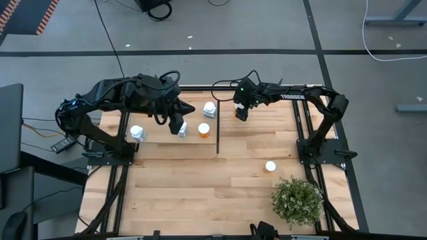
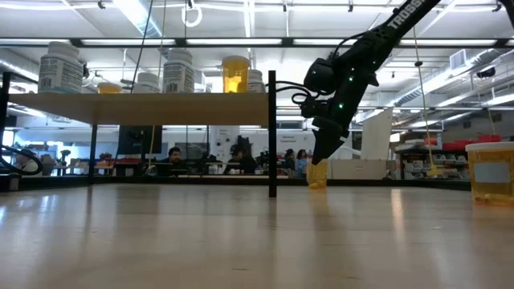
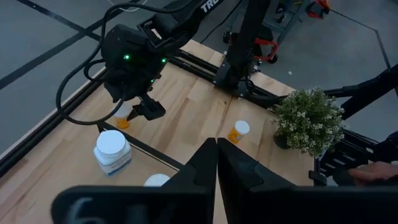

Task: Pick and place medicine bottles onto shelf by color
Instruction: Put the orange pill bottle on the shelf

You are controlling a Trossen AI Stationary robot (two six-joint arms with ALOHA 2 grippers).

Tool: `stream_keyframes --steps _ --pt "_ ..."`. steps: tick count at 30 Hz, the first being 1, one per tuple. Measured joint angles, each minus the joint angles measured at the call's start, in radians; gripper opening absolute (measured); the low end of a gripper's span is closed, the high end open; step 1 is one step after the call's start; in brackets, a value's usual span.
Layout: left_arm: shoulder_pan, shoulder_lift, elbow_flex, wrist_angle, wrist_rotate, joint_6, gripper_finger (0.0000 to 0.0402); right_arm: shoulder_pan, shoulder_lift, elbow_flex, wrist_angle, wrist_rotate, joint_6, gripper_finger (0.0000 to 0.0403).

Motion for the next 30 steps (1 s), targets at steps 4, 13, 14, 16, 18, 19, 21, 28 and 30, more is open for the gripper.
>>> stream_keyframes --steps 4,13,14,16,18,19,21,28,30 --pt "0.0 0.0 0.0 0.0 0.0 0.0 0.0011 0.0 0.0 0.0 0.0 0.0 0.0 0.0283" --pt "0.0 0.0 0.0 0.0 0.0 0.0 0.0019 0.0 0.0 0.0 0.0 0.0 0.009 0.0249" --pt "0.0 0.0 0.0 0.0 0.0 0.0 0.002 0.0 0.0 0.0 0.0 0.0 0.009 0.0247" --pt "0.0 0.0 0.0 0.0 0.0 0.002 0.0019 0.002 0.0 0.0 0.0 0.0 0.011 0.0244" --pt "0.0 0.0 0.0 -0.001 0.0 0.002 0.0015 0.003 0.0 0.0 0.0 -0.001 0.025 0.0243" --pt "0.0 0.0 0.0 -0.001 0.0 0.002 0.0013 0.003 0.0 0.0 0.0 -0.005 0.035 0.0243" --pt "0.0 0.0 0.0 -0.001 0.0 0.002 0.0009 0.006 0.0 0.002 -0.009 -0.016 0.061 0.0243" --pt "0.0 0.0 0.0 -0.001 0.0 0.029 0.0016 0.068 0.0 0.047 -0.167 -0.023 0.131 0.0243" --pt "0.0 0.0 0.0 -0.001 0.0 0.036 0.002 0.097 0.0 0.062 -0.221 -0.023 0.157 0.0243"
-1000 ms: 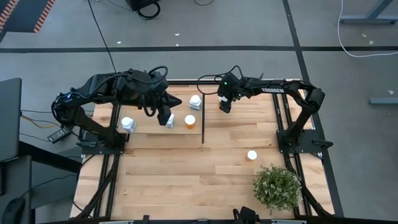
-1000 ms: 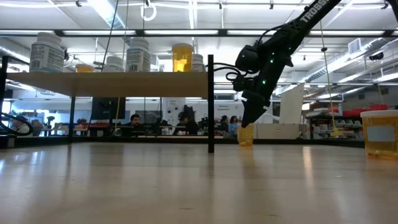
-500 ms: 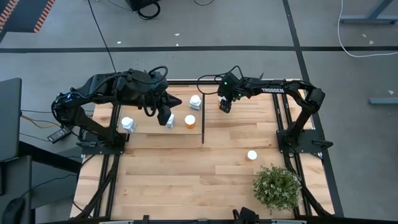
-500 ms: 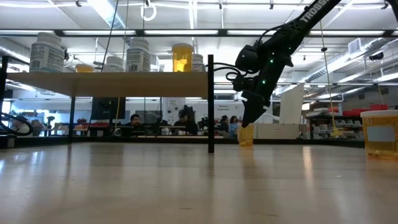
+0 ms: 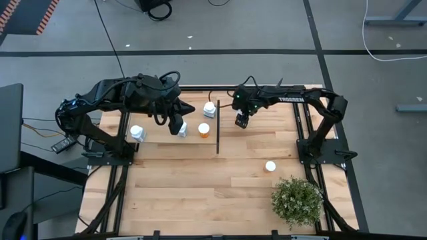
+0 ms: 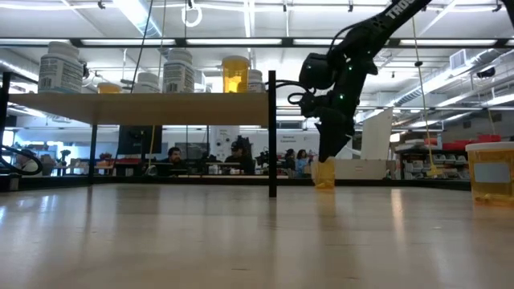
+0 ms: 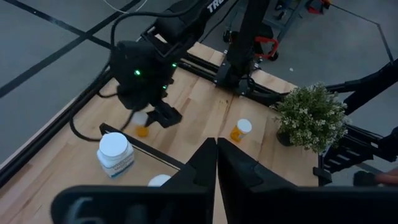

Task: Pick and place medicine bottles onto shelf by color
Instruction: Put the orange pill bottle on the shelf

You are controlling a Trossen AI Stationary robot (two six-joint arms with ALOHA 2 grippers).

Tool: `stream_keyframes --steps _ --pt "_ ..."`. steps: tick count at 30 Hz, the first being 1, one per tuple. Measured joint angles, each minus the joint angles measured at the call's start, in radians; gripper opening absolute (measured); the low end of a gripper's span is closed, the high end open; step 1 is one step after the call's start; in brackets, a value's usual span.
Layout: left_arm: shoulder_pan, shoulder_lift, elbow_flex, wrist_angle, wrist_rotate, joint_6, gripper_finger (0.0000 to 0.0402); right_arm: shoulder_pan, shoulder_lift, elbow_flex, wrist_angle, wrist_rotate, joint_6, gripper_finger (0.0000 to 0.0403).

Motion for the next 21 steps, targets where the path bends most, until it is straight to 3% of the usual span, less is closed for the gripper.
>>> stream_keyframes --steps 15,21 --pt "0.0 0.0 0.0 0.0 0.0 0.053 0.0015 0.298 -0.001 0.016 -0.223 -0.011 0.421 0.0243" --pt "0.0 0.0 0.0 0.0 0.0 0.056 0.0021 0.326 -0.021 0.016 -0.264 0.053 0.504 0.0243"
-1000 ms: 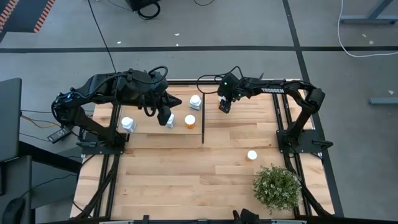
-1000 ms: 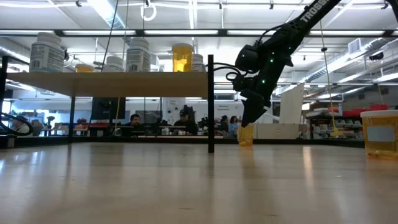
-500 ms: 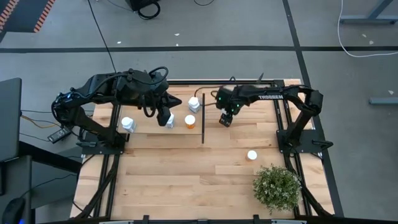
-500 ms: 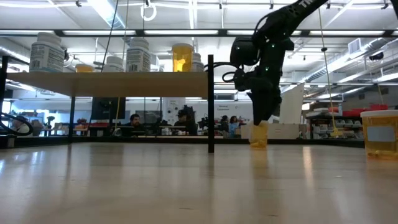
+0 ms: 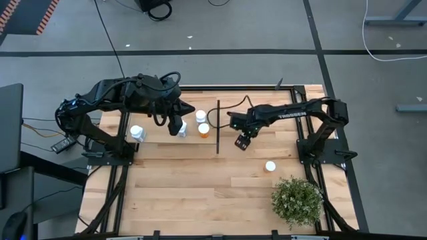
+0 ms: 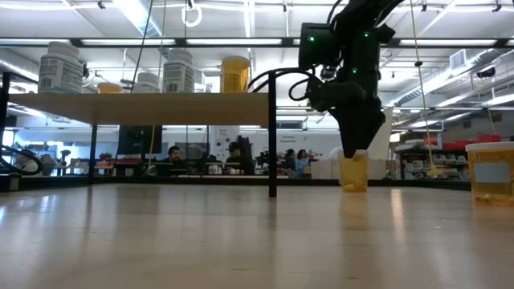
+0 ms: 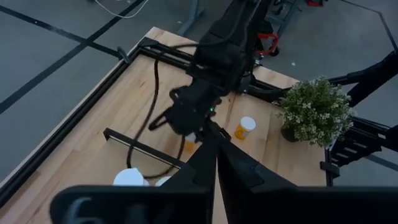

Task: Pick and place medicine bottles onto shelf by color
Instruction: Put the orange pill bottle on the shelf

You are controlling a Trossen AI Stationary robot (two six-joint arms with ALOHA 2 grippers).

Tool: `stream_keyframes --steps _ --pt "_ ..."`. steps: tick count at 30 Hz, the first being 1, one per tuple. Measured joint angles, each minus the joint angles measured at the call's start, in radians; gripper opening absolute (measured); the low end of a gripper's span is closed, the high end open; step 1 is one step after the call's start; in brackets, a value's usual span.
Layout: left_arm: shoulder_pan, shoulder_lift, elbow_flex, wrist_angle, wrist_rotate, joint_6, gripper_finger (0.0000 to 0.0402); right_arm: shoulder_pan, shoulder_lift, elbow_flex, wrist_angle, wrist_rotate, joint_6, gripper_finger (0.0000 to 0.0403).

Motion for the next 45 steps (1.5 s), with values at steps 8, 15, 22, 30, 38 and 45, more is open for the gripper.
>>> stream_keyframes --steps 8,15,22,30,38,45 --pt "0.0 0.0 0.0 0.0 0.0 0.0 0.0013 -0.084 -0.163 0.0 -0.128 0.046 0.122 0.0243" --pt "0.0 0.0 0.0 0.001 0.0 0.029 0.0022 -0.033 -0.394 0.0 -0.063 0.055 0.246 0.0243" --pt "0.014 0.0 0.0 0.001 -0.008 0.095 0.0012 0.152 -0.445 0.0 0.064 0.05 0.264 0.0243" --pt "0.028 0.0 0.0 0.001 -0.008 0.117 0.0019 0.324 -0.32 0.0 0.274 0.05 0.261 0.0243" --pt "0.041 -0.001 0.0 0.001 -0.028 0.17 0.0014 0.428 -0.177 0.192 0.309 0.117 0.035 0.0243" --pt "0.071 -0.01 -0.001 -0.001 -0.028 0.177 0.0015 0.417 0.029 0.452 0.189 0.183 -0.11 0.0243"
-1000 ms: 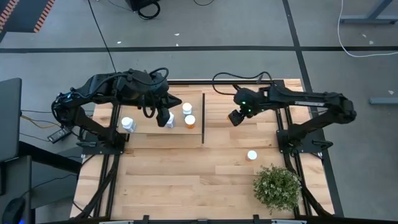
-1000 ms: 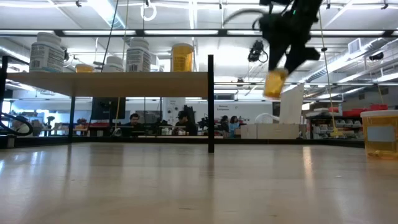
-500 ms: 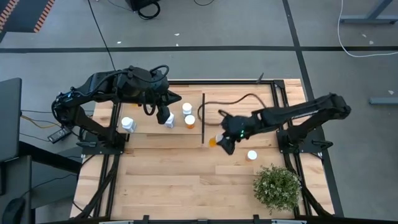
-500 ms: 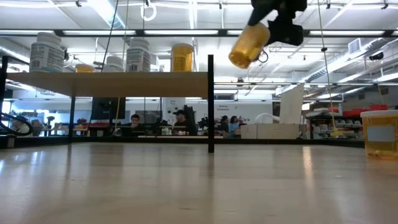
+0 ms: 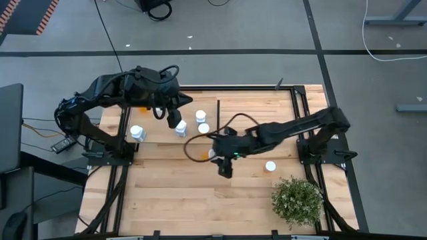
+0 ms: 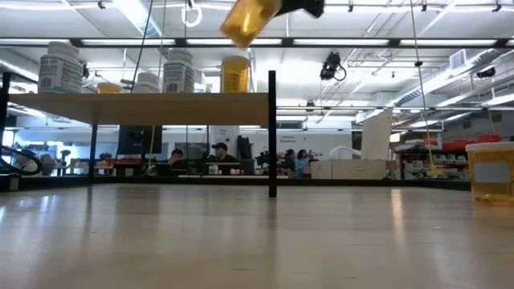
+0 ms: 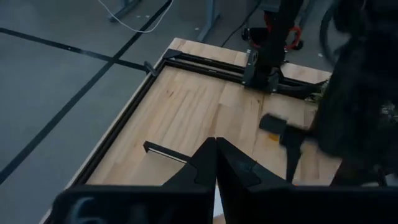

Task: Pick and place medicine bottles onto shelf by color
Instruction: Put the orange pill bottle on the shelf

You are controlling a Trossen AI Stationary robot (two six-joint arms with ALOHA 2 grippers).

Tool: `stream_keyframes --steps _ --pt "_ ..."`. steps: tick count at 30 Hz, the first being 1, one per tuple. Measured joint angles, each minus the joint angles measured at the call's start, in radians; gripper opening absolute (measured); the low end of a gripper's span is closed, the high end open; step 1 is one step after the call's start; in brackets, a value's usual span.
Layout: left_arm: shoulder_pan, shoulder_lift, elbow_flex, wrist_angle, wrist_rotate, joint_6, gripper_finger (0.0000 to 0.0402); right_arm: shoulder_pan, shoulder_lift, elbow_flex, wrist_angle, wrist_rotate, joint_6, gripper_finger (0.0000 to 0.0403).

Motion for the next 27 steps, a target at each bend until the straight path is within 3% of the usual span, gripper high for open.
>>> stream_keyframes --steps 12,27 --pt "0.0 -0.078 0.001 -0.032 -0.003 0.055 0.0013 -0.049 0.239 0.172 -0.035 -0.182 0.022 0.0243" --pt "-0.008 -0.105 0.001 -0.036 0.004 0.058 0.0027 -0.024 0.371 0.172 -0.12 -0.284 0.002 0.0243"
